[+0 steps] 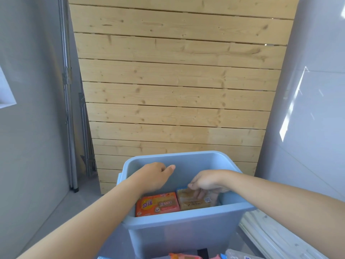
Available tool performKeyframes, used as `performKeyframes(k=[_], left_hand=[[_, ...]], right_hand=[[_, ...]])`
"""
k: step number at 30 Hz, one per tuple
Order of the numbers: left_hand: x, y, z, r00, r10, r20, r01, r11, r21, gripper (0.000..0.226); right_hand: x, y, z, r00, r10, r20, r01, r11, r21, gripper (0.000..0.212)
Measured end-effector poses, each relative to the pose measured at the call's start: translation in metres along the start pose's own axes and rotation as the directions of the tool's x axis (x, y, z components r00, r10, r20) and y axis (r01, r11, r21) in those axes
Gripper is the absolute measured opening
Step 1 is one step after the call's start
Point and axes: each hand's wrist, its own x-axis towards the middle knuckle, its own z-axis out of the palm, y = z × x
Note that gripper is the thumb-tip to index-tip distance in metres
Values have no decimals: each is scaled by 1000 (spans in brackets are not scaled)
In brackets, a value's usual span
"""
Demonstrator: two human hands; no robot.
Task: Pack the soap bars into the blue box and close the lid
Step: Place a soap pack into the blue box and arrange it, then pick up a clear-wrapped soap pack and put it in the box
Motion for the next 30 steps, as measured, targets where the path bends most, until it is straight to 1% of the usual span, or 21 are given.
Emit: performKeyframes(k=[1, 3, 4, 6, 9, 11, 12, 14, 16, 17, 18, 20, 23, 25, 28, 30], left_hand=[[0, 1, -1, 1000, 4, 12, -4, 999, -40, 52], [-6, 7, -4, 999, 25, 46, -17, 988, -151, 49], [-9, 11, -6, 998, 39, 48, -29, 981, -190, 46], [-20, 19, -11, 998, 63, 23, -57, 978, -203, 39], [-44, 28, -16, 994, 105, -16, -106, 977, -183, 35], [-67, 35, -18, 991, 121, -49, -128, 973, -190, 36], [-77, 37, -18, 989, 129, -69, -141, 970, -199, 35], [-100, 41, -12, 986, 135, -94, -150, 972, -179, 39], [-118, 45, -2, 987, 134, -89, -142, 986, -84, 45], [-125, 46, 5, 986, 136, -97, -139, 990, -28, 46], [-130, 46, 10, 984, 133, -117, -132, 991, 16, 46], [-139, 45, 16, 978, 113, -177, -106, 993, 51, 45], [-145, 37, 13, 966, 60, -250, -67, 998, -18, 52], [-146, 32, 11, 958, 57, -280, -72, 997, -42, 55], [-152, 34, 9, 955, 75, -286, -88, 996, -34, 53], [-157, 37, 9, 951, 82, -298, -105, 992, -63, 48]], right_hand=[[-5, -1, -2, 1000, -9, -12, 9, 1000, 14, 49], [-21, -5, -6, 997, -58, -53, 61, 995, 72, 48], [-29, -6, -7, 992, -97, -77, 104, 990, 94, 46], [-49, -5, -8, 969, -201, -144, 217, 971, 99, 41], [-79, -1, -2, 890, -352, -289, 394, 914, 99, 30], [-100, 5, 7, 840, -414, -351, 471, 878, 90, 26], [-106, 8, 11, 821, -433, -371, 487, 872, 61, 26], [-122, 18, 23, 813, -441, -381, 450, 890, -69, 32], [-130, 28, 35, 825, -409, -390, 343, 911, -231, 44], [-133, 33, 40, 827, -386, -409, 292, 916, -274, 49], [-134, 37, 44, 825, -374, -425, 270, 920, -285, 52], [-138, 42, 53, 820, -383, -426, 312, 922, -230, 49], [-143, 44, 66, 806, -419, -418, 403, 906, -131, 42], [-144, 45, 74, 785, -432, -443, 416, 899, -139, 40], [-149, 45, 80, 748, -449, -488, 433, 888, -153, 37], [-154, 44, 84, 715, -473, -515, 468, 871, -149, 34]])
